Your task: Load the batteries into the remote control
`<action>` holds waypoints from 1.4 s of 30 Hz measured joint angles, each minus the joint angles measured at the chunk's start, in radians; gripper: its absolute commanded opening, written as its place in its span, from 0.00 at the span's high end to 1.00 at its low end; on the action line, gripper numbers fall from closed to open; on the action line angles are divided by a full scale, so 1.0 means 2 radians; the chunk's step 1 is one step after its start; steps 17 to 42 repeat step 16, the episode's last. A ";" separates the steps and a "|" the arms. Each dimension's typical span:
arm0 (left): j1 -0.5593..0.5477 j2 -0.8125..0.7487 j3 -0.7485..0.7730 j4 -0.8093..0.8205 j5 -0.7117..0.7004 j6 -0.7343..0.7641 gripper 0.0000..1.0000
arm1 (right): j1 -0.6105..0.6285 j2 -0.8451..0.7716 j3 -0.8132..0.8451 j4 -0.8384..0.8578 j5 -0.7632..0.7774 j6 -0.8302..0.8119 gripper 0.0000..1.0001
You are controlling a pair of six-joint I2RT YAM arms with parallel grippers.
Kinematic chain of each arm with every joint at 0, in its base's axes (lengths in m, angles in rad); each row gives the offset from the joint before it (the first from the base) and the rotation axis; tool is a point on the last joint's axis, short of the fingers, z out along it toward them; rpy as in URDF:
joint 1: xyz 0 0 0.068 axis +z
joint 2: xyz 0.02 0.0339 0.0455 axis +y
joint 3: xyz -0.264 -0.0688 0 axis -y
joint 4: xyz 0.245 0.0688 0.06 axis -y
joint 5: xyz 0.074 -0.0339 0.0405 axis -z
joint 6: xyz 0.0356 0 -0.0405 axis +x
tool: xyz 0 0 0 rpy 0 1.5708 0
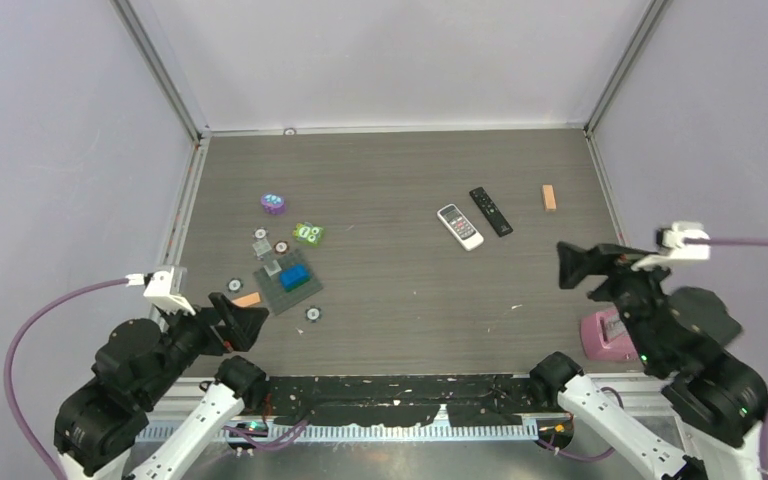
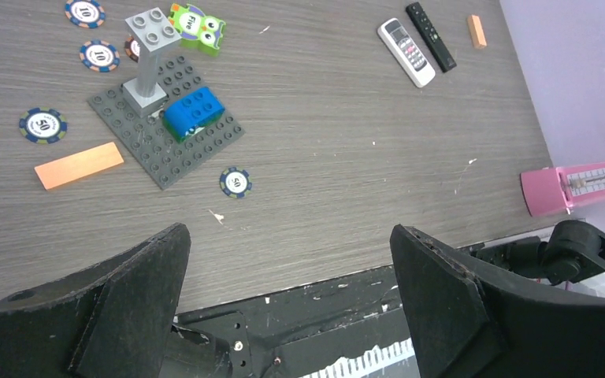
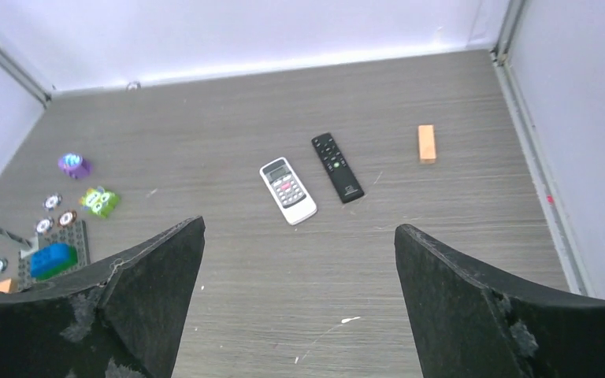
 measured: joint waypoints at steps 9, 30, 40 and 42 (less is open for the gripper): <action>0.000 -0.019 0.037 -0.023 -0.028 0.000 0.00 | 0.000 -0.083 0.078 -0.065 0.037 0.006 0.05; 0.000 -0.028 0.044 -0.035 -0.035 0.000 0.00 | 0.000 -0.100 0.093 -0.086 0.065 0.006 0.05; 0.000 -0.028 0.044 -0.035 -0.035 0.000 0.00 | 0.000 -0.100 0.093 -0.086 0.065 0.006 0.05; 0.000 -0.028 0.044 -0.035 -0.035 0.000 0.00 | 0.000 -0.100 0.093 -0.086 0.065 0.006 0.05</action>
